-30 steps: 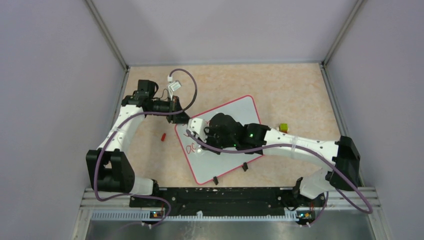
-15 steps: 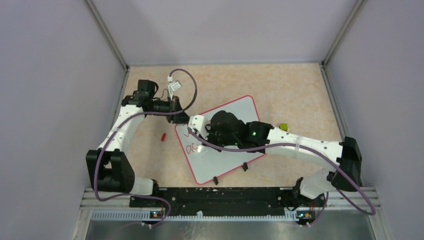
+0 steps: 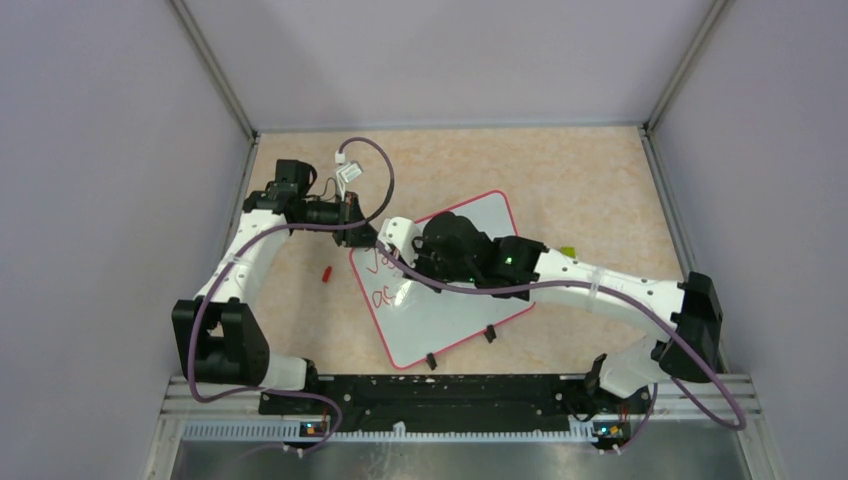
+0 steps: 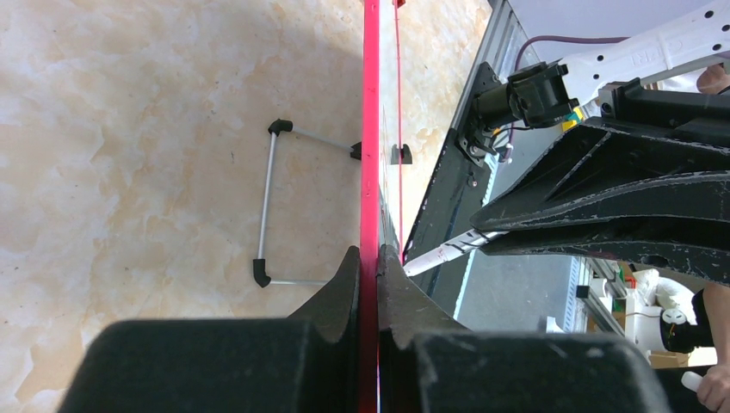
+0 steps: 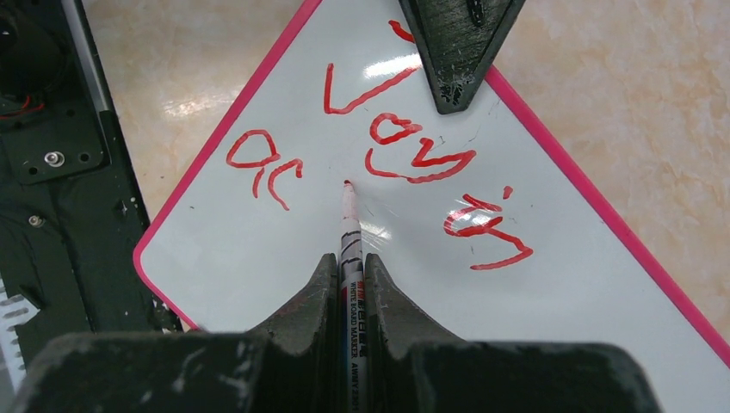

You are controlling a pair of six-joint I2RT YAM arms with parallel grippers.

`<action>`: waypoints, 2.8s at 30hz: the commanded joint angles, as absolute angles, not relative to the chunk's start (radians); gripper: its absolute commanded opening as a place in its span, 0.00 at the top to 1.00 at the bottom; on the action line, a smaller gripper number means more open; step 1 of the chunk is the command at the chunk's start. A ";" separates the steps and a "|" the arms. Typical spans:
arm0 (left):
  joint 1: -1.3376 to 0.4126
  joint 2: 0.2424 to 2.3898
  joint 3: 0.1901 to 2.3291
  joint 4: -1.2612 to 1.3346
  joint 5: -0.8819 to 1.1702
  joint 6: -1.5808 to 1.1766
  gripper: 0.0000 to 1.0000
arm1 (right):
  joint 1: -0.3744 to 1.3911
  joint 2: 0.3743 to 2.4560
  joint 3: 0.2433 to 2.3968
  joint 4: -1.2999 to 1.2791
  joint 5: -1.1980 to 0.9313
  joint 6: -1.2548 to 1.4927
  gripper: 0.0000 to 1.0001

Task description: Write a sentence on the whiteboard

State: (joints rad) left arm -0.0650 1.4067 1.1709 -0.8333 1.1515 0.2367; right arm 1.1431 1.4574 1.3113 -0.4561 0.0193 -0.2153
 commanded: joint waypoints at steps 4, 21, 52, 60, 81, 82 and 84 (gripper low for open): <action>-0.061 1.397 1.177 -0.834 1.056 0.259 1.00 | 1.132 1.453 1.303 -0.419 0.005 -0.203 1.00; -0.061 1.396 1.178 -0.833 1.053 0.258 1.00 | 1.178 1.429 1.224 -0.441 -0.070 -0.196 1.00; -0.061 1.399 1.172 -0.833 1.052 0.262 1.00 | 1.105 1.408 1.251 -0.443 -0.009 -0.189 1.00; -0.061 1.408 1.175 -0.831 1.053 0.261 1.00 | 1.108 1.401 1.215 -0.449 -0.083 -0.211 1.00; -0.061 1.397 1.173 -0.832 1.051 0.261 1.00 | 1.109 1.351 1.256 -0.490 -0.114 -0.211 1.00; -0.061 1.397 1.173 -0.831 1.051 0.260 1.00 | 1.104 1.347 1.254 -0.488 -0.107 -0.209 1.00; -0.061 1.398 1.175 -0.833 1.050 0.260 1.00 | 1.088 1.342 1.251 -0.483 -0.099 -0.204 1.00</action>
